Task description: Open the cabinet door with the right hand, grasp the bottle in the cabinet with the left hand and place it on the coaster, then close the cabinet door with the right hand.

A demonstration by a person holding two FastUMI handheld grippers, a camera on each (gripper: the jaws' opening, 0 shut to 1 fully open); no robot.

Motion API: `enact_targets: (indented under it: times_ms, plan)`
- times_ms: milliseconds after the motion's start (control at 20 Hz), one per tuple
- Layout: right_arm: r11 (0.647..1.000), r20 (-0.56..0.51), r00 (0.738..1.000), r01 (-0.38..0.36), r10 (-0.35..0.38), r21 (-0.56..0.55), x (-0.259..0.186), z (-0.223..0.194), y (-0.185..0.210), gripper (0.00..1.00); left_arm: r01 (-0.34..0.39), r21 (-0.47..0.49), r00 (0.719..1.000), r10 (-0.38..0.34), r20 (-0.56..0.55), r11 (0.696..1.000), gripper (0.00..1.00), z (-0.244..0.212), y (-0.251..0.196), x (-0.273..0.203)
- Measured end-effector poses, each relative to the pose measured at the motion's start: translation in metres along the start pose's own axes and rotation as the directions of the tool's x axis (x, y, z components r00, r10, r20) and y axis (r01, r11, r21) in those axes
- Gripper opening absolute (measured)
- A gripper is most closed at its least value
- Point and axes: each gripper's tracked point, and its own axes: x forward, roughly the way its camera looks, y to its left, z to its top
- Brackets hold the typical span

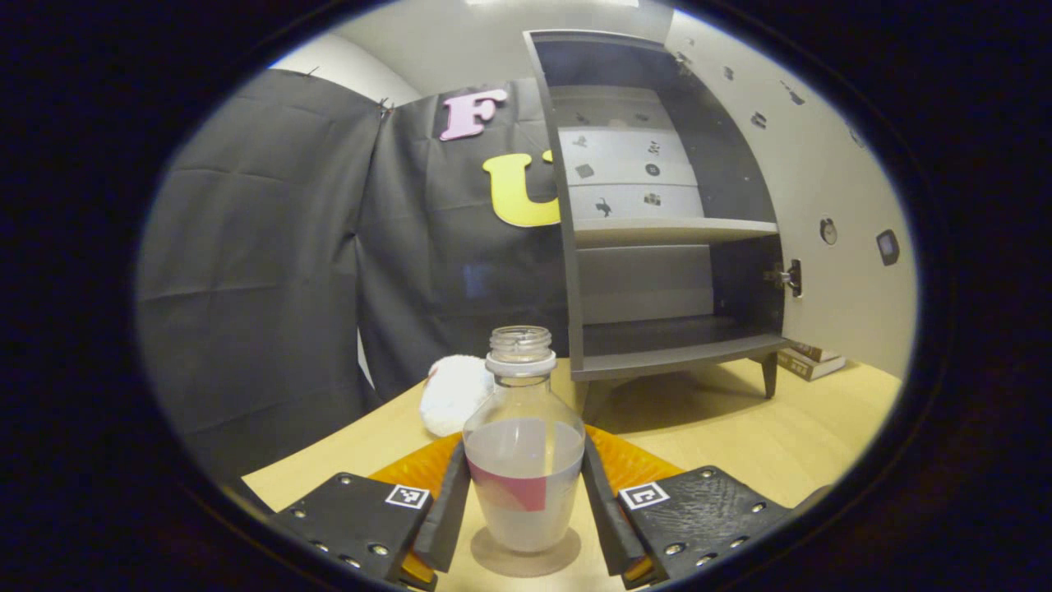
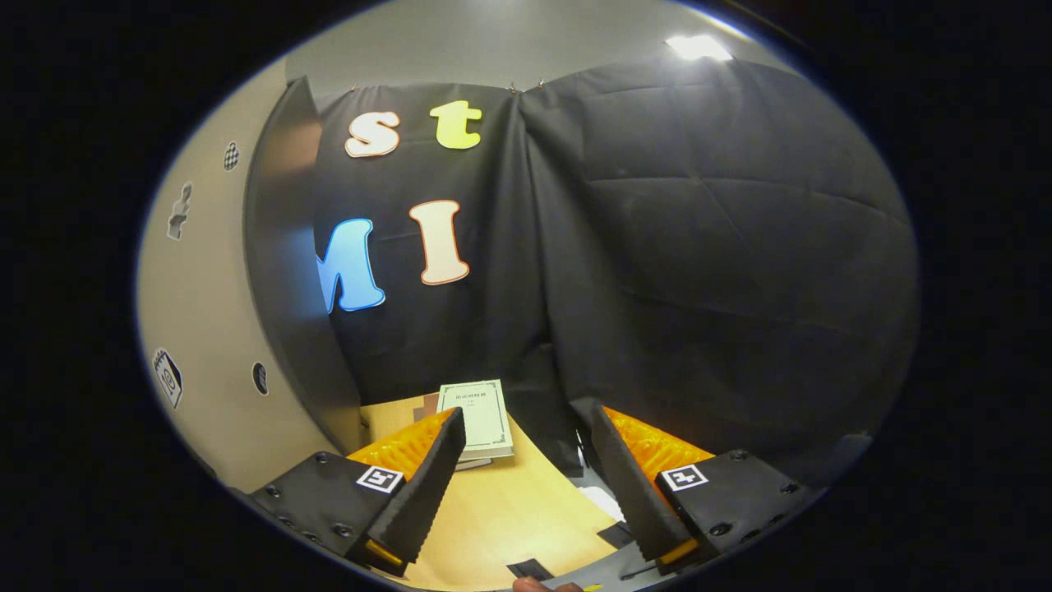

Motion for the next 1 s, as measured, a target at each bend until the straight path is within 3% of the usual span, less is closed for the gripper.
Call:
enact_targets:
  times_ms: [50, 100, 300, 400, 700, 900, 1000]
  plan:
    - [1.000, -0.013, 1.000, 0.012, -0.012, 0.000, 0.000, -0.002, -0.002, 0.92, 0.027, -0.002, 1.000, -0.027, -0.001, 1.000, 0.67, -0.004, -0.005, 0.001]
    - [1.000, -0.024, 0.999, 0.022, -0.021, 0.011, -0.001, -0.005, -0.004, 0.98, 0.039, -0.004, 0.999, -0.039, 0.000, 0.999, 0.69, -0.008, -0.006, 0.001]
    - [0.991, -0.075, 0.996, 0.051, -0.042, 0.127, 0.000, -0.021, -0.009, 0.98, 0.060, -0.014, 0.998, -0.060, -0.023, 0.998, 0.69, -0.024, 0.000, -0.004]
    - [0.981, -0.096, 0.992, 0.100, -0.084, 0.169, 0.004, -0.031, -0.020, 0.98, 0.062, -0.012, 0.997, -0.063, -0.037, 0.998, 0.67, -0.033, 0.002, -0.010]
    - [0.989, -0.090, 0.990, 0.120, -0.112, 0.089, -0.001, -0.048, -0.026, 0.98, 0.082, -0.020, 0.995, -0.083, -0.054, 0.996, 0.71, -0.037, 0.002, -0.013]
    - [0.987, -0.100, 0.988, 0.125, -0.115, 0.103, -0.002, -0.053, -0.033, 0.98, 0.077, -0.038, 0.995, -0.080, -0.060, 0.996, 0.69, -0.038, 0.006, -0.017]
    - [0.985, -0.106, 0.987, 0.135, -0.124, 0.103, -0.002, -0.057, -0.038, 0.98, 0.073, -0.043, 0.996, -0.075, -0.053, 0.996, 0.72, -0.033, 0.006, -0.017]
